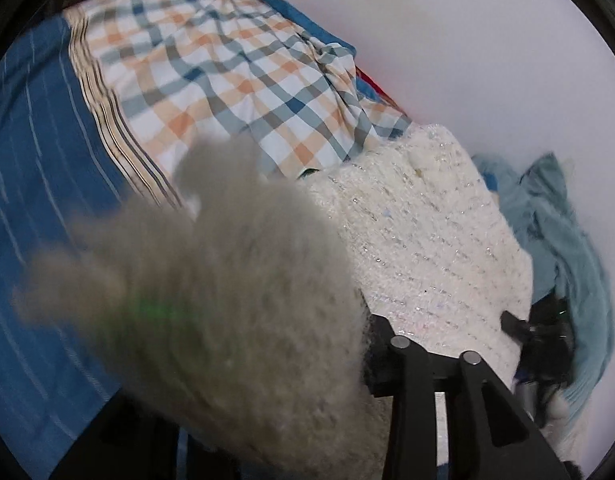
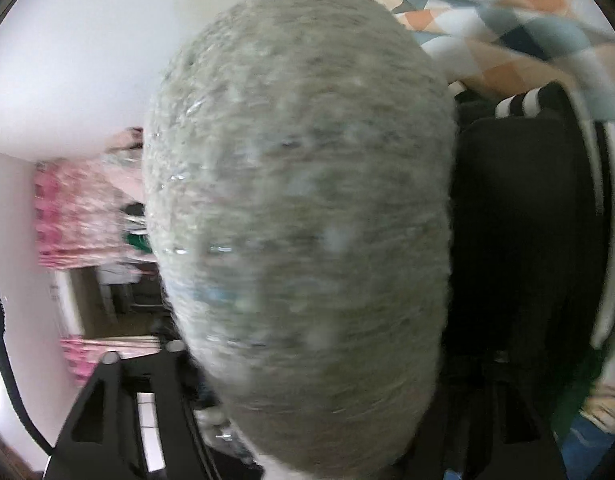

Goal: Fold large clothes

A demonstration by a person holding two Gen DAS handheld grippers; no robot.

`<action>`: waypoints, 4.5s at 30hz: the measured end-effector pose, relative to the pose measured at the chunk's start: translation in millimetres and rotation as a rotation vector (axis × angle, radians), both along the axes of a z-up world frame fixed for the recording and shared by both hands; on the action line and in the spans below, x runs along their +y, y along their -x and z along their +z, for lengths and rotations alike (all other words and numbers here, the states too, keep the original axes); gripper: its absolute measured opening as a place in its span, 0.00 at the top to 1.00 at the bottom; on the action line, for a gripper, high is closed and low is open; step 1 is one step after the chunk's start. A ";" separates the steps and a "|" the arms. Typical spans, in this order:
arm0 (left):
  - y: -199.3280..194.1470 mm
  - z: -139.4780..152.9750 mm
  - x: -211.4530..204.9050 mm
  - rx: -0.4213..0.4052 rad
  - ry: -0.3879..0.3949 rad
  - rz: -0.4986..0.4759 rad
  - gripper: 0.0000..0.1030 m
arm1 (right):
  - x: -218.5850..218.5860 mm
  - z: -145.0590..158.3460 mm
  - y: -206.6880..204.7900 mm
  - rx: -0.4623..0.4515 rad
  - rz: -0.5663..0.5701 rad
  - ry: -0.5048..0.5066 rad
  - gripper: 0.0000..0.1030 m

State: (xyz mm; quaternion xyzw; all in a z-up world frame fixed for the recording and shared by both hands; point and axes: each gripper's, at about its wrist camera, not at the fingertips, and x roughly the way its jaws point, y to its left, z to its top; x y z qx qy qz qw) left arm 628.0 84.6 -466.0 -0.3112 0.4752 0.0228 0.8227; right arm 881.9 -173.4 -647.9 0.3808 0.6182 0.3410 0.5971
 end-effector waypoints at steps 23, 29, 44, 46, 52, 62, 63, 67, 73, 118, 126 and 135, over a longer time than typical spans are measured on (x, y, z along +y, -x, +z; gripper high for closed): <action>64.8 118.4 -46.9 -0.029 -0.692 -0.121 0.06 | 63.4 187.1 167.0 -0.377 -0.266 1.113 0.02; 116.2 176.2 -46.3 -0.079 -0.673 -0.170 0.05 | 71.3 246.4 247.4 -0.425 -0.328 1.186 0.02; 290.8 349.6 -35.9 -0.243 -0.605 -0.294 0.03 | 140.3 477.7 487.2 -0.478 -0.554 1.254 0.01; 314.7 371.4 -32.6 -0.265 -0.602 -0.285 0.03 | 150.8 502.9 508.6 -0.513 -0.560 1.245 0.01; 360.1 403.2 -27.0 -0.273 -0.570 -0.285 0.03 | 181.7 561.5 566.4 -0.608 -0.568 1.249 0.01; 414.5 430.6 -24.4 -0.346 -0.592 -0.273 0.03 | 191.2 611.4 646.5 -0.655 -0.619 1.212 0.01; 417.3 431.0 -24.6 -0.345 -0.591 -0.275 0.03 | 191.4 611.7 652.4 -0.657 -0.623 1.212 0.01; 428.6 433.0 -23.9 -0.353 -0.589 -0.283 0.03 | 195.9 619.1 672.1 -0.678 -0.632 1.222 0.01; 441.7 433.1 -22.3 -0.355 -0.582 -0.284 0.03 | 197.9 627.4 693.9 -0.697 -0.651 1.227 0.01; 466.7 452.3 -11.8 -0.396 -0.625 -0.264 0.03 | 215.8 638.4 711.1 -0.733 -0.639 1.185 0.01; 469.5 449.2 -10.2 -0.389 -0.639 -0.262 0.03 | 213.6 634.6 709.2 -0.719 -0.634 1.176 0.01; 470.3 448.1 -5.6 -0.389 -0.646 -0.249 0.03 | 213.9 632.0 709.2 -0.717 -0.633 1.176 0.01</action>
